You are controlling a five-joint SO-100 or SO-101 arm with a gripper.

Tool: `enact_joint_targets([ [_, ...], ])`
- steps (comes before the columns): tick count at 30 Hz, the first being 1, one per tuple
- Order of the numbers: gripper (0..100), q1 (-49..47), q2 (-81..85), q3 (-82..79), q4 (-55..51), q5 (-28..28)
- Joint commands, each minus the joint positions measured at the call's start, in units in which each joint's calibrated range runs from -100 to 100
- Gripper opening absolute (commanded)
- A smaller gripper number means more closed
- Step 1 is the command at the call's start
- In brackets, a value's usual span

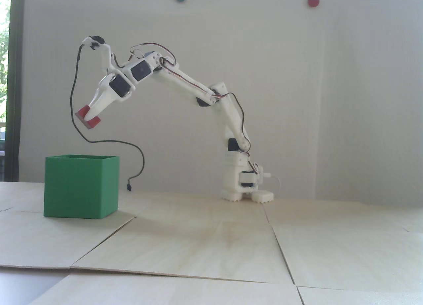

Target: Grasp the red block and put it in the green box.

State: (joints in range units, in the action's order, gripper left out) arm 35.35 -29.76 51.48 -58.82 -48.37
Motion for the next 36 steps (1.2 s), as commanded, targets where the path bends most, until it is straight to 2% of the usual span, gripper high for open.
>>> enact_joint_targets([
  [1, 25, -0.24, 9.27, 1.05, 0.22, -0.46],
  [6, 34, -0.24, 9.35, 1.05, 0.22, -0.46],
  [9, 34, -0.32, 9.35, 1.05, 0.13, -0.41],
  [11, 27, -0.81, 9.51, 1.05, -0.46, -0.04],
  [14, 3, -2.82, 10.22, 1.05, -0.62, 0.06],
  [16, 4, -5.55, 14.33, 1.05, -5.35, 2.04],
  [17, 2, -9.89, 21.35, -0.63, -13.02, 4.59],
  [19, 2, -12.15, 26.33, -5.87, -16.73, 4.54],
  [21, 2, -14.56, 32.49, -15.19, -18.16, 4.54],
  [22, 2, -16.33, 38.09, -24.68, -18.08, 4.54],
  [25, 2, -20.91, 49.70, -45.35, -13.86, 4.54],
  [31, 2, -29.27, 73.94, -88.92, 6.29, 4.54],
  [36, 2, -33.21, 90.05, -116.43, 19.36, 4.49],
])
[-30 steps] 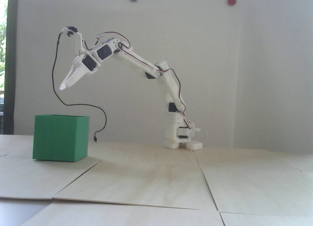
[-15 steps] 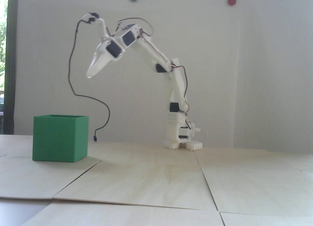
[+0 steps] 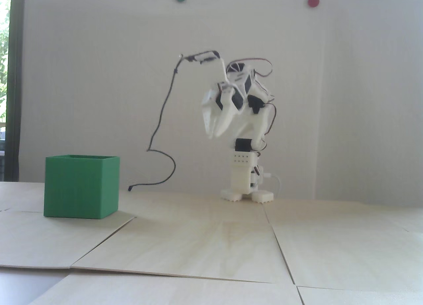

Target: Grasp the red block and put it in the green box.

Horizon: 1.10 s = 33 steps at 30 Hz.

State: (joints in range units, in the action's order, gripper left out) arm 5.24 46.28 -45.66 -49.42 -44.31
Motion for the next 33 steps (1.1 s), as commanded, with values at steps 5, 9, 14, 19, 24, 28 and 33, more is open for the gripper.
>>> enact_joint_targets([
  [5, 2, -6.48, 25.45, -35.53, 10.80, 0.37],
  [9, 2, -8.65, 30.26, -42.63, 10.80, 0.37],
  [14, 2, -10.98, 34.05, -48.31, 8.86, -0.30],
  [19, 2, -12.19, 40.69, -51.95, -4.21, -6.60],
  [24, 2, -12.43, 48.50, -51.95, -17.53, -7.07],
  [28, 2, -12.43, 52.61, -51.95, -27.31, -6.91],
  [33, 2, -11.95, 52.45, -51.86, -27.65, -6.70],
])
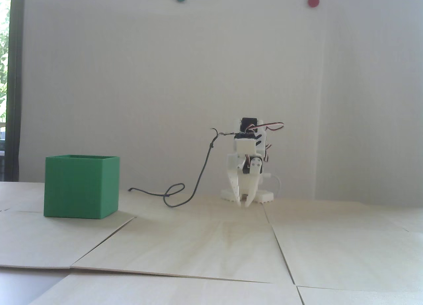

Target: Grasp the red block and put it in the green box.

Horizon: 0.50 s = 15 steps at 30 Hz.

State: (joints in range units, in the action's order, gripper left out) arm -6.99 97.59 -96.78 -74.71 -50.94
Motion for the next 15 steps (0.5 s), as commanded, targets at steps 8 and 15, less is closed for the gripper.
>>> enact_joint_targets([
  [8, 2, -0.12, 1.14, -0.74, -2.19, -0.08],
  [15, 2, -0.12, 1.14, -0.74, -2.19, -0.08],
])
